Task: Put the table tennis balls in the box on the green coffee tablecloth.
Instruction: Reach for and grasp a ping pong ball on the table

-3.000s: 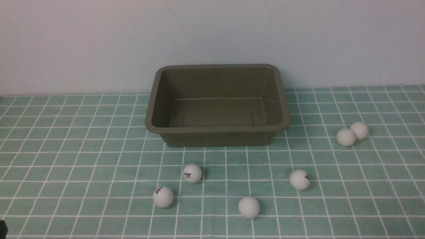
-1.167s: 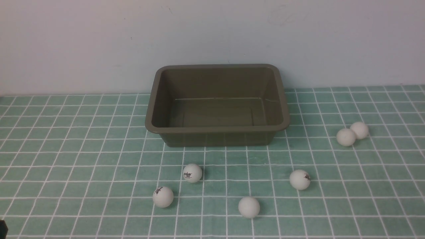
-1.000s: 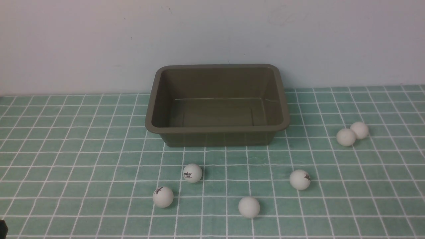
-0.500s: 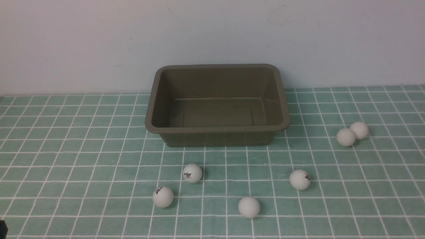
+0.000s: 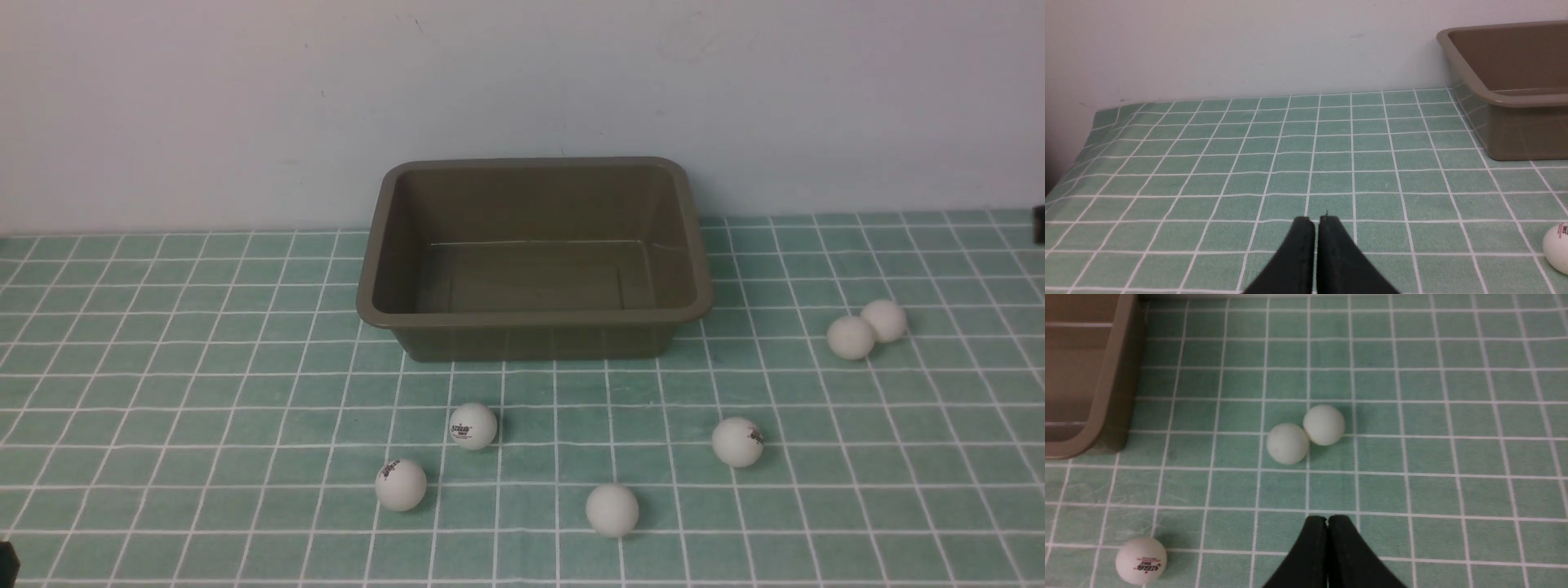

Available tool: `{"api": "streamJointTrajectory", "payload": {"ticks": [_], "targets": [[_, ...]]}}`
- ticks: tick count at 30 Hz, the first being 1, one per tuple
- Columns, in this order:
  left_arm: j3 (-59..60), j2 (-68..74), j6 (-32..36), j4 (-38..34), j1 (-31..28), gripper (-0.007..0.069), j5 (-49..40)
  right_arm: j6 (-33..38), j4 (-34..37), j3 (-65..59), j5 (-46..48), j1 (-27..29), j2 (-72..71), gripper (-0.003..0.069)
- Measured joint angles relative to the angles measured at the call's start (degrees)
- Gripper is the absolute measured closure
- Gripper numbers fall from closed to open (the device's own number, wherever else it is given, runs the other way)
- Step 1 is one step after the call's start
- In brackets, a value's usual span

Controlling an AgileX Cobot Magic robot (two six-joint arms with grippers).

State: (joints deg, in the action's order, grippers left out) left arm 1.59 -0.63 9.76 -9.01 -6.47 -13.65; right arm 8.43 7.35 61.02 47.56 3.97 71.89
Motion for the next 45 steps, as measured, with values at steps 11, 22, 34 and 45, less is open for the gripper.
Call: {"api": "streamJointTrajectory", "payload": {"ticks": [11,22,34,45], "targets": [[0.00,0.00,0.00,0.00,0.00,0.0629,0.00,-0.91,2.01,28.56,16.75,-3.81,28.97,0.0671],[0.00,0.00,0.00,0.00,0.00,0.0629,0.00,-20.12,-2.62,31.70,13.72,-3.81,37.72,0.0671],[0.00,0.00,0.00,0.00,0.00,0.0629,0.00,-25.00,-9.40,31.70,11.49,-3.71,40.39,0.0633],[0.00,0.00,0.00,0.00,0.00,0.0629,0.00,-27.44,-2.18,31.70,8.64,-3.71,40.70,0.0311]]}}
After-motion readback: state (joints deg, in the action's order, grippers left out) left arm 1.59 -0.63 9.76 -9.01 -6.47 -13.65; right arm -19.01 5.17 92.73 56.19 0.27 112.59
